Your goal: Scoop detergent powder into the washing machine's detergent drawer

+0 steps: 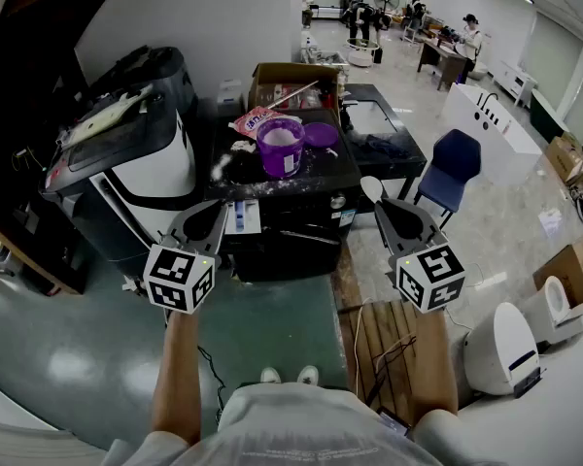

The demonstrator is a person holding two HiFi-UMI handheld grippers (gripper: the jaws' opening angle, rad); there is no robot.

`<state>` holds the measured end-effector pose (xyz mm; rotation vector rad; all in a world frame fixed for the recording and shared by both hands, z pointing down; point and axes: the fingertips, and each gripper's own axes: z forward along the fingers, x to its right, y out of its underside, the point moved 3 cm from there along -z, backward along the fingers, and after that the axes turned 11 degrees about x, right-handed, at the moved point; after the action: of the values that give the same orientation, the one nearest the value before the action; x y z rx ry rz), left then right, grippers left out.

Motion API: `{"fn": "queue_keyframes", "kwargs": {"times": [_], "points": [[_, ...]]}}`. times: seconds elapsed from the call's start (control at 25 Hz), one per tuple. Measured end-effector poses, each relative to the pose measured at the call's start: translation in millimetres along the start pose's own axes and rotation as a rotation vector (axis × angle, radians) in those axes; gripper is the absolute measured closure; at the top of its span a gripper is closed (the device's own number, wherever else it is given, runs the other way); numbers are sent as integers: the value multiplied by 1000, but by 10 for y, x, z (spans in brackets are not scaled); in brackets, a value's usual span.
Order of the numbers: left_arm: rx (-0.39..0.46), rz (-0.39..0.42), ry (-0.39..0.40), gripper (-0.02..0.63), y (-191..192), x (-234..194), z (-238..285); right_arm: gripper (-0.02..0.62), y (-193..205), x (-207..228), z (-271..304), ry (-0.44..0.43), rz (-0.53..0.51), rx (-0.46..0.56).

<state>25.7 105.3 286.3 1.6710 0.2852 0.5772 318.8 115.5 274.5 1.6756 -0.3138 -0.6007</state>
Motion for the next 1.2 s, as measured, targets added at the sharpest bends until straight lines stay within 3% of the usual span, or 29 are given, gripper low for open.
{"fn": "queue_keyframes", "kwargs": {"times": [0.56, 0.88, 1.2], "points": [[-33, 22, 34, 595, 40, 248, -5, 584, 180, 60, -130, 4, 58, 4], [-31, 15, 26, 595, 106, 115, 161, 584, 247, 199, 61, 24, 51, -4], [-36, -6, 10, 595, 343, -296, 642, 584, 443, 489, 679, 19, 56, -27]]}}
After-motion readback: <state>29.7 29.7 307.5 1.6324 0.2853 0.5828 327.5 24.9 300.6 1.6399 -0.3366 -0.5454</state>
